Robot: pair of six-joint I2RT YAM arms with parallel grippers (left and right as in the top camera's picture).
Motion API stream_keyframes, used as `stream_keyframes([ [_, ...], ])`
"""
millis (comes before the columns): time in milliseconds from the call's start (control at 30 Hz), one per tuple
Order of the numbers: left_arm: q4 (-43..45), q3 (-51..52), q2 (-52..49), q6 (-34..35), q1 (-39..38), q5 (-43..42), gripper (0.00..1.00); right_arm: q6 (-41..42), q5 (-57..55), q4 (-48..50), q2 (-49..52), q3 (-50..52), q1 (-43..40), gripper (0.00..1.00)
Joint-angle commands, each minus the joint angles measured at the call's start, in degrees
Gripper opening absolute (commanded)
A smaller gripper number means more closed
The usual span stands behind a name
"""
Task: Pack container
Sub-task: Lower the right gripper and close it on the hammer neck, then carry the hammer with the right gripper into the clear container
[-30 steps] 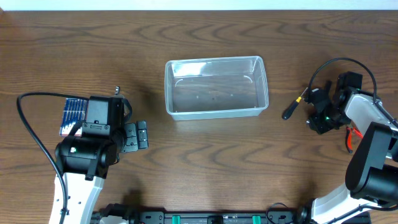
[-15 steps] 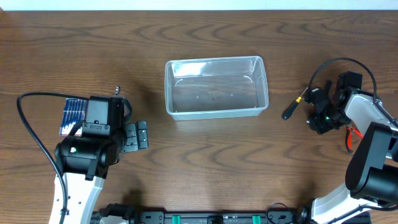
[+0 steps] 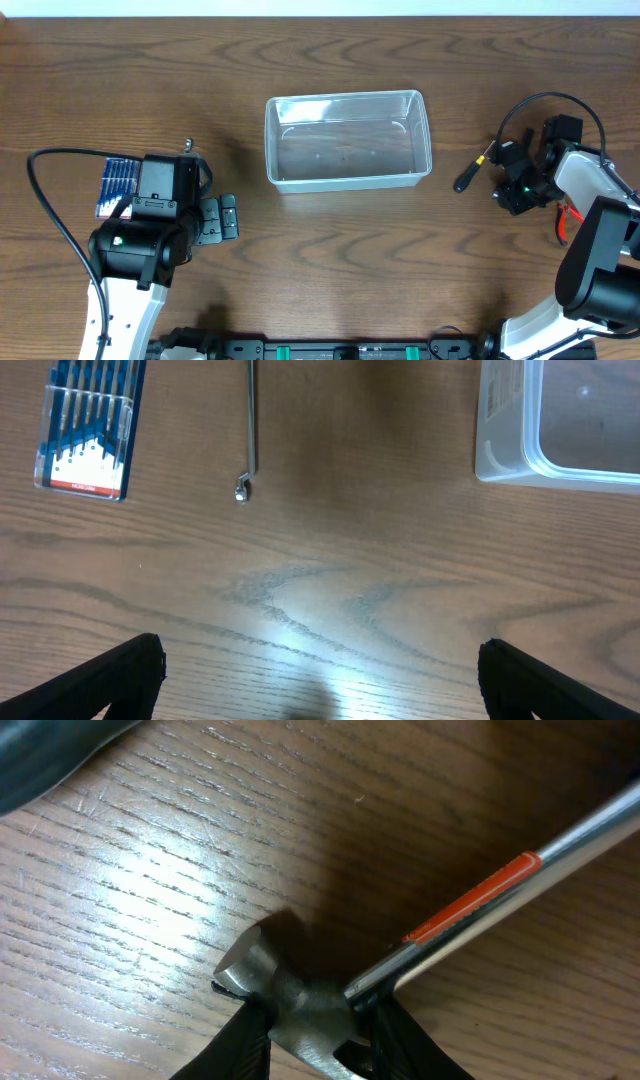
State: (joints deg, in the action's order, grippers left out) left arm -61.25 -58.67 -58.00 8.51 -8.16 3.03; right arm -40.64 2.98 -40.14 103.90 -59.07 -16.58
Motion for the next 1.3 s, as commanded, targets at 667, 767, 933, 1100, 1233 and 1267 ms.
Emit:
stream_keyframes([
  [667, -0.2, -1.3, 0.1, -1.0, -0.3, 0.7, 0.98, 4.0, 0.0, 0.8, 1.1, -1.3, 0.4, 0.01],
  [767, -0.2, -1.3, 0.1, -1.0, -0.3, 0.7, 0.98, 4.0, 0.0, 0.0, 0.7, -2.4, 0.4, 0.01],
  [933, -0.2, -1.3, 0.1, -1.0, -0.3, 0.7, 0.98, 7.2, 0.0, 0.3, -1.8, -4.5, 0.4, 0.01],
  [1100, -0.2, -1.3, 0.1, -1.0, -0.3, 0.7, 0.98, 13.1, 0.1, 0.3, -5.3, -7.9, 0.4, 0.01],
  [1233, -0.2, -1.3, 0.1, -1.0, -0.3, 0.7, 0.98, 19.0, 0.3, -0.4, -8.1, -11.5, 1.2, 0.01],
  [1267, -0.2, -1.3, 0.1, -1.0, -0.3, 0.7, 0.98, 19.9, 0.3, -1.4, -9.0, -12.9, 2.3, 0.01],
])
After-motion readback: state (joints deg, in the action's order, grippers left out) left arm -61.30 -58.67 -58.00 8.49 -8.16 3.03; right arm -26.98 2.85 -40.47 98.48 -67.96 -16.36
